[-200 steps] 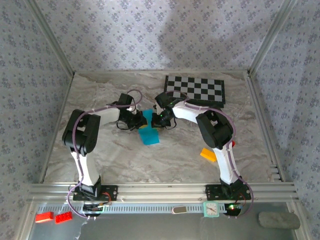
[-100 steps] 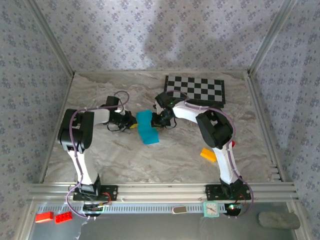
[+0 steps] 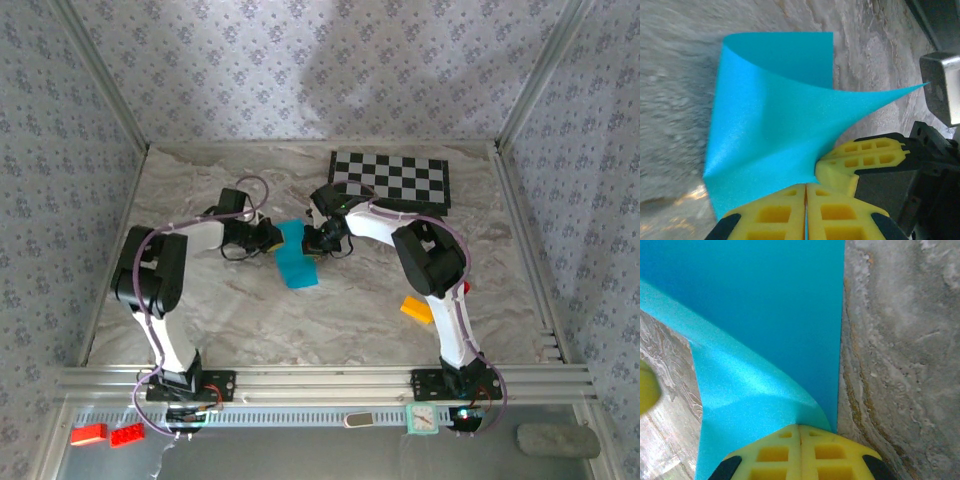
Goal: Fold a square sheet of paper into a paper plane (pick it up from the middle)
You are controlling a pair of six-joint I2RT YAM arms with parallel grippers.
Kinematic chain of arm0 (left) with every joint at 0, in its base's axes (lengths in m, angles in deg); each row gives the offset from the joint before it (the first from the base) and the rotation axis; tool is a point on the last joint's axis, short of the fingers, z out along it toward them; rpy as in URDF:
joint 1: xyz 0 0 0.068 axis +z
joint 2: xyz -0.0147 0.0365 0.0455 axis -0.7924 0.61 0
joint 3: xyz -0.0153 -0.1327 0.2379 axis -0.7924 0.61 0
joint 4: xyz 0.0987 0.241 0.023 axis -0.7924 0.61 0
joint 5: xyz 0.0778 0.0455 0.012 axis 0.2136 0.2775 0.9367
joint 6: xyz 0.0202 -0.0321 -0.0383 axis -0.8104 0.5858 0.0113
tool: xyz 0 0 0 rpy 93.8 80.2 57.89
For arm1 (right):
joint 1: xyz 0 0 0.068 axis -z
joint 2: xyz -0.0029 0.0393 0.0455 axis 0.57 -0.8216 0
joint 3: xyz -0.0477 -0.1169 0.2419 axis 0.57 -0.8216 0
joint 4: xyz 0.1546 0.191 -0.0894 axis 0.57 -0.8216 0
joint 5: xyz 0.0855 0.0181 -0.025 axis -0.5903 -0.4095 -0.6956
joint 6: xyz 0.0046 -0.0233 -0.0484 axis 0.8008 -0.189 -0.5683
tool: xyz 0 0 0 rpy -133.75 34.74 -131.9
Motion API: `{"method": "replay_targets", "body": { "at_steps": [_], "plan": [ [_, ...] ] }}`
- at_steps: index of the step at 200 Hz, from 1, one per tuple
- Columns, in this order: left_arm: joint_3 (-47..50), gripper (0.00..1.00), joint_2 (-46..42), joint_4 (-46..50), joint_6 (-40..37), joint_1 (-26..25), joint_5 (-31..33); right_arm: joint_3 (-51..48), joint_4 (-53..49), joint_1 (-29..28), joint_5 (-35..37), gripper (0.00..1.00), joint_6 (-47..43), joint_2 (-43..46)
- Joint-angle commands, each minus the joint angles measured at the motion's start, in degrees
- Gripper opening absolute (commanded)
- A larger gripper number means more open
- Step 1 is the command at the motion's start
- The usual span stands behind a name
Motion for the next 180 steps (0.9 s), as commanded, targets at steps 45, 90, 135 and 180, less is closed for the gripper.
{"method": "replay_targets", "body": {
  "at_steps": [45, 90, 135, 180],
  "plan": [
    [-6.89, 0.09, 7.86, 2.04, -1.91, 1.73, 3.05, -5.18, -11.77, 1.75, 15.07, 0.05, -1.87, -8.39],
    [-8.29, 0.09, 10.70, 2.27, -4.94, 4.73, 6.17, -5.65, -12.56, 1.73, 16.67, 0.05, -2.39, -8.36],
    [-12.96, 0.09, 12.86, 4.63, -6.96, 6.66, 6.93, -6.22, -12.65, 1.82, 16.93, 0.05, -2.57, -8.45],
    [-19.43, 0.09, 15.18, 8.27, -8.64, 7.83, 7.33, -6.54, -12.21, 1.82, 16.80, 0.05, -2.40, -8.38]
  ]
}}
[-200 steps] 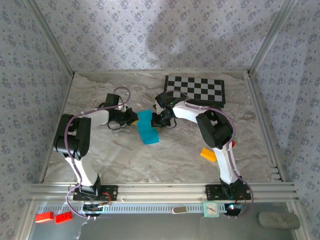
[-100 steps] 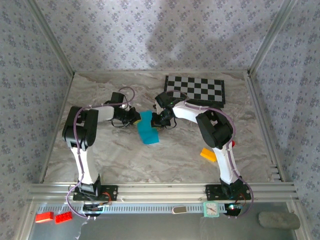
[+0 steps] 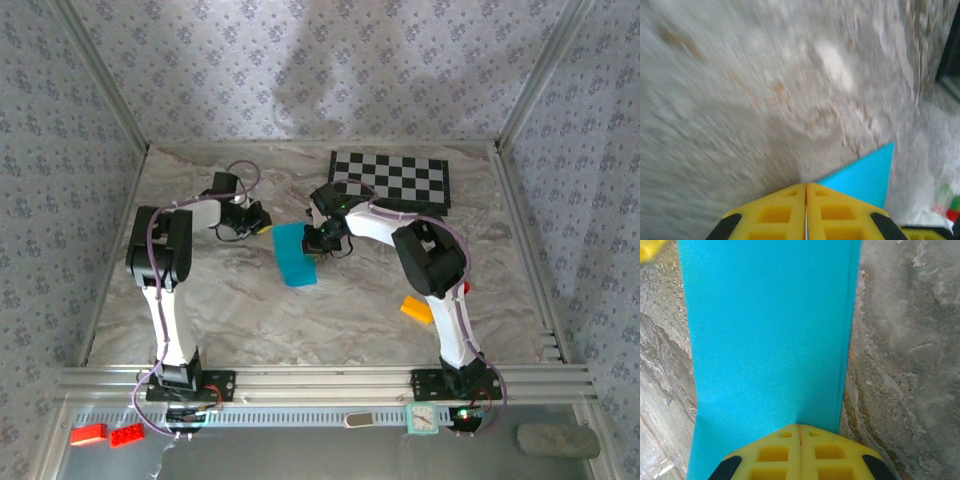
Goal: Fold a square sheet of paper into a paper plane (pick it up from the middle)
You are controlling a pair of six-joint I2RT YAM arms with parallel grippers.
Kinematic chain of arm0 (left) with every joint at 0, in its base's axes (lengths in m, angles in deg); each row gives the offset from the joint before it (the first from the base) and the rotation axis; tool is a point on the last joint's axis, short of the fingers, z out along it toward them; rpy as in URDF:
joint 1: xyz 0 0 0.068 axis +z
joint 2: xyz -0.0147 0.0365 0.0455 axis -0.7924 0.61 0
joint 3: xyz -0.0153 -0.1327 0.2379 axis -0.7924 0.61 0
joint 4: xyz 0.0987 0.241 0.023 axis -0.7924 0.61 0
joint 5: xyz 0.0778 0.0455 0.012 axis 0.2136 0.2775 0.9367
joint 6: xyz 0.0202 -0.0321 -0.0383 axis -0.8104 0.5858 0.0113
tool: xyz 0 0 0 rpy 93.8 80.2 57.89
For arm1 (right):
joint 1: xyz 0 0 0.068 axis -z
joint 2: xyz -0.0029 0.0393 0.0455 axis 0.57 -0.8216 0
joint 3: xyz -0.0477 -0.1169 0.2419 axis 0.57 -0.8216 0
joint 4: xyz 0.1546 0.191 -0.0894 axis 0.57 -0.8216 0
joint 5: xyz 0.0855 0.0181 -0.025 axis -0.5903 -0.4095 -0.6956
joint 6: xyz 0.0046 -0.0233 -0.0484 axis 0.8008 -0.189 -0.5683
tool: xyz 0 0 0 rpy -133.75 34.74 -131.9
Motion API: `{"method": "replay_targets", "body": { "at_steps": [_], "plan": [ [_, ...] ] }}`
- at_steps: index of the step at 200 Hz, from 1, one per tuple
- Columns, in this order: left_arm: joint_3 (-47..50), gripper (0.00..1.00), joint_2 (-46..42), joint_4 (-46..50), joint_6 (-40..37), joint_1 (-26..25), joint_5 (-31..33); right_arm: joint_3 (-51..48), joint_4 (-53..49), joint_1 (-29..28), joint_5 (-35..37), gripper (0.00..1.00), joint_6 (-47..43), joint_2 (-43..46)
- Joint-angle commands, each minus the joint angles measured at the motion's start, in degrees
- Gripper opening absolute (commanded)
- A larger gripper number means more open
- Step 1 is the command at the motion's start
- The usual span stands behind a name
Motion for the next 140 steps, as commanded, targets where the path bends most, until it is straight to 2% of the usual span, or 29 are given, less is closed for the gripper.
{"method": "replay_targets", "body": {
  "at_steps": [1, 27, 65, 96, 140],
  "plan": [
    [-3.84, 0.09, 2.16, 3.08, -2.59, 1.10, 2.35, -6.32, -12.80, 1.82, 15.53, 0.05, -1.52, -8.44],
    [-5.95, 0.09, 1.58, 4.92, -2.66, 1.20, 1.49, -6.47, -12.67, 1.82, 15.60, 0.05, -1.44, -8.22],
    [-0.76, 0.09, -7.24, 2.05, 0.76, -0.22, 1.10, -6.65, -12.36, 1.92, 15.43, 0.05, -1.00, -8.08],
    [4.78, 0.09, -10.72, 0.36, 5.15, -4.19, -0.84, -6.74, -12.32, 1.91, 15.03, 0.05, -0.82, -8.43],
    [8.24, 0.09, -9.18, 0.49, 8.10, -9.96, -1.47, -7.02, -12.01, 1.99, 14.85, 0.04, -0.73, -8.39]
  ]
}}
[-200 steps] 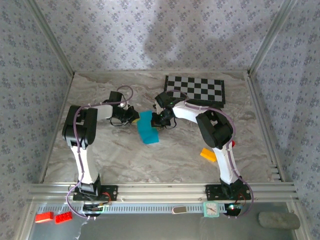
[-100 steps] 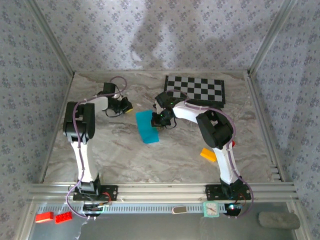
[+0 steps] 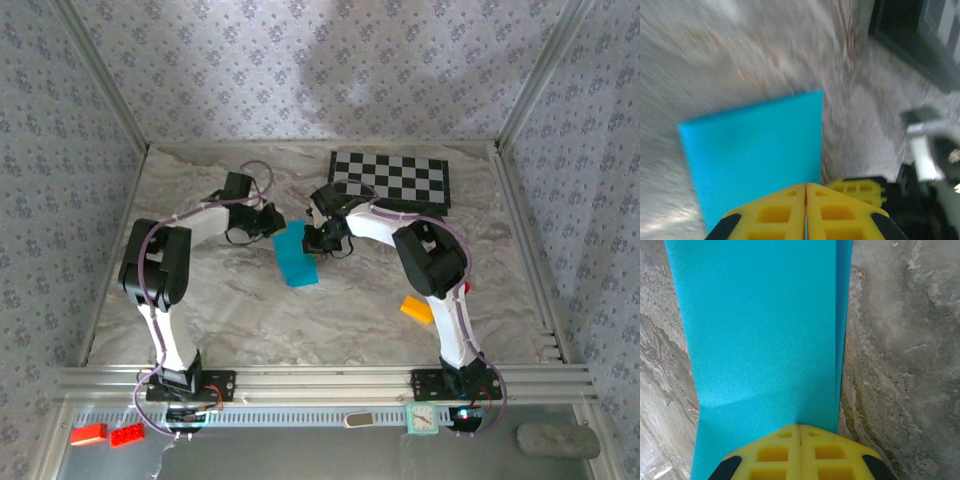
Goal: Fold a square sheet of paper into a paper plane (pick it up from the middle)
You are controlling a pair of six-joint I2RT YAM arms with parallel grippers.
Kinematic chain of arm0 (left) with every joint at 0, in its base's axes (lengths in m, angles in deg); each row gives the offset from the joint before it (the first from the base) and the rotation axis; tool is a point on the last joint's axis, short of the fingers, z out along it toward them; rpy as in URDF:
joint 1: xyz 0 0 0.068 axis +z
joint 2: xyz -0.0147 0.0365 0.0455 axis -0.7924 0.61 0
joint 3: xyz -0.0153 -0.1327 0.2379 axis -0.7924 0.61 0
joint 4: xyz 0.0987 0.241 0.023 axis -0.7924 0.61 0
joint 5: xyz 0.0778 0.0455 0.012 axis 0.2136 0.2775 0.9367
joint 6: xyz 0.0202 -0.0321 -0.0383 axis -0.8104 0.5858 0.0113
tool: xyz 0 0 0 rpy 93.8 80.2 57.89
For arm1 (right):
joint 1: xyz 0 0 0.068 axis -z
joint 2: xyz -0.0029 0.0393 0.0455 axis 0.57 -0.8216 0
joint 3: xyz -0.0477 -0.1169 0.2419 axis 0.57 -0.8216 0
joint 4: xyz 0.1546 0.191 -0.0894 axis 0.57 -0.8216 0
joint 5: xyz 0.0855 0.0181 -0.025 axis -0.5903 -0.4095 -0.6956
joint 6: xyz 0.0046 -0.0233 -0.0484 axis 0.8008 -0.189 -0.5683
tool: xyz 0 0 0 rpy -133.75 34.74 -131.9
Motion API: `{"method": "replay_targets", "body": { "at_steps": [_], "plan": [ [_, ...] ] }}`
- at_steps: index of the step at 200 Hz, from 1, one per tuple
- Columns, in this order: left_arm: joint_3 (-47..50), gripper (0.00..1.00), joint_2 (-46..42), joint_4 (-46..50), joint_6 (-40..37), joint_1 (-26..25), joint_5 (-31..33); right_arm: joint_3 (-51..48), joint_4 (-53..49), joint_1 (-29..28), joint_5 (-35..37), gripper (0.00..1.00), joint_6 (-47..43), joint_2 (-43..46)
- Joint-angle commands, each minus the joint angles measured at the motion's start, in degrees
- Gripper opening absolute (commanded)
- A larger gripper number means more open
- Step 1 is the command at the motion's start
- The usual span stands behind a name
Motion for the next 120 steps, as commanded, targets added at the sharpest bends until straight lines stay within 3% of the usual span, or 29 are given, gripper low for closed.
{"method": "replay_targets", "body": {
  "at_steps": [1, 60, 120],
  "plan": [
    [1.88, 0.09, 1.11, -0.25, 2.67, -1.69, -1.66, -6.32, -12.86, 1.99, 14.59, 0.04, -0.76, -8.74],
    [1.31, 0.09, 6.22, -3.63, 3.53, -0.46, -0.82, -7.02, -12.77, 2.17, 14.48, 0.04, -0.76, -8.81],
    [5.68, 0.09, 7.43, -12.88, 5.79, 3.20, -0.56, -7.75, -12.36, 2.51, 14.66, 0.04, -0.49, -8.88]
  ]
}}
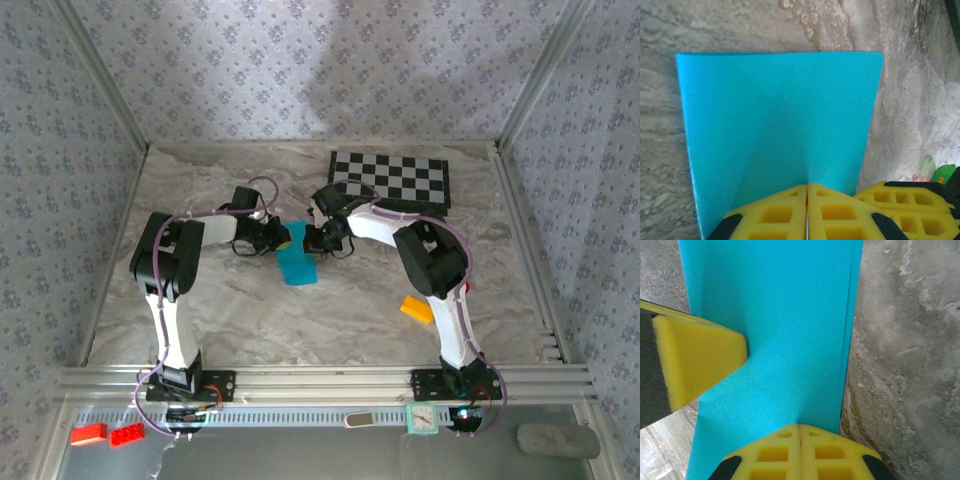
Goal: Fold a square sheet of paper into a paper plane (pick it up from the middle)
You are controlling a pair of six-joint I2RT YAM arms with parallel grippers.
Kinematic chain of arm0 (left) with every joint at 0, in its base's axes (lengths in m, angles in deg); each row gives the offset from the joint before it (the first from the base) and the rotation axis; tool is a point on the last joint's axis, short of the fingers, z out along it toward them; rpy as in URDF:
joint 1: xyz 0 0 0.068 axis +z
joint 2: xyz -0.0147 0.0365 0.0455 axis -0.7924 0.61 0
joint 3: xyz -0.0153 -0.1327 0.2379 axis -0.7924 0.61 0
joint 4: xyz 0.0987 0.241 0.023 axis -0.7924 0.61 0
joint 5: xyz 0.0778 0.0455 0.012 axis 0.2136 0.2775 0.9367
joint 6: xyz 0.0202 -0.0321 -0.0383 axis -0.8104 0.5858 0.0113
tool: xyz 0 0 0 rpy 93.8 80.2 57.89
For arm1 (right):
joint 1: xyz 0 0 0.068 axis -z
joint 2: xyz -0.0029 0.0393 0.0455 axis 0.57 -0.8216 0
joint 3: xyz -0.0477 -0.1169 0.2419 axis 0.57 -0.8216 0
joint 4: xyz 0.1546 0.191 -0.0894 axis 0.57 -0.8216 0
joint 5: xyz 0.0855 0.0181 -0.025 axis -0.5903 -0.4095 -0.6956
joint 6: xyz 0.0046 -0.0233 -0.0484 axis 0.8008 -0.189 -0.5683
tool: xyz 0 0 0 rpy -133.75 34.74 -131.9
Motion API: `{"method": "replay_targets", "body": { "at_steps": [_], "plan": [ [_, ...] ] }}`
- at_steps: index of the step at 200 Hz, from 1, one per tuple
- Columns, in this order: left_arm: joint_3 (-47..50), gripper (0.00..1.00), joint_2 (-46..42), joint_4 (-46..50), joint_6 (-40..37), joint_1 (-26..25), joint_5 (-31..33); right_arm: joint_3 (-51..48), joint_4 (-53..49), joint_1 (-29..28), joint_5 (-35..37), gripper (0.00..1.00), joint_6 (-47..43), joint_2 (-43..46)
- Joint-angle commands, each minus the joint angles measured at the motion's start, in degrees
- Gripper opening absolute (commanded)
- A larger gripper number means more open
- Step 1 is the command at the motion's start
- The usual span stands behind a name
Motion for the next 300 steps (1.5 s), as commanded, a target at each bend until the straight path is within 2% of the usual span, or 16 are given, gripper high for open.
{"method": "replay_targets", "body": {
  "at_steps": [1, 24, 60, 104, 140, 191, 241, 300],
  "plan": [
    [1.83, 0.10, 1.62, -5.31, 0.95, 3.21, 2.17, -6.68, -13.81, 2.19, 14.69, 0.04, -0.54, -8.91],
    [1.68, 0.11, 1.49, -7.81, 0.88, 5.33, -0.09, -7.03, -13.84, 2.28, 14.88, 0.04, -0.84, -9.02],
    [-3.51, 0.11, 3.42, -2.83, -3.52, 7.15, 0.74, -7.00, -13.52, 2.36, 14.83, 0.04, -0.50, -9.04],
    [-8.97, 0.11, 3.72, 2.18, -4.49, 7.62, 0.00, -7.03, -13.58, 2.21, 15.14, 0.04, -0.15, -8.90],
    [-5.77, 0.12, -4.98, 5.26, -2.51, 5.33, 1.51, -6.72, -13.75, 2.10, 15.00, 0.04, 0.47, -8.83],
    [4.05, 0.11, -12.84, 6.38, 2.69, -2.10, -0.32, -6.82, -13.75, 2.02, 14.75, 0.04, 0.82, -9.05],
    [3.84, 0.08, -9.99, 12.28, 0.79, -3.95, -3.19, -6.90, -13.68, 1.92, 14.61, 0.03, 0.82, -9.09],
    [1.96, 0.07, -5.92, 20.59, -4.77, -3.71, -1.72, -6.84, -13.84, 2.12, 14.67, 0.03, 1.00, -9.10]
  ]
}}
